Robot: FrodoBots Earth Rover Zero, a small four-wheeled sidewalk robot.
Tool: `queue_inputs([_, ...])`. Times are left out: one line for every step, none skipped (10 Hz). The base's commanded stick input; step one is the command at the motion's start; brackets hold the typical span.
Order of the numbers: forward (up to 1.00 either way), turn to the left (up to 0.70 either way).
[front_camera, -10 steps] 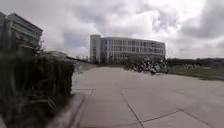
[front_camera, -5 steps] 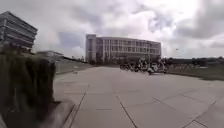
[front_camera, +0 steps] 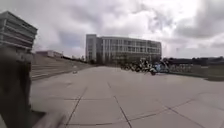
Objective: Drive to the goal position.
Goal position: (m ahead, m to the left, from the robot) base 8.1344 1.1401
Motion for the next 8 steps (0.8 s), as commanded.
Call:
queue_inputs([0.70,0.00])
queue_inputs([0.70,0.00])
queue_inputs([0.70,0.00])
queue_inputs([0.70,0.00])
queue_inputs([0.70,0.02])
queue_inputs([0.70,0.06])
queue_inputs([0.70,0.05])
queue_inputs([0.70,0.00])
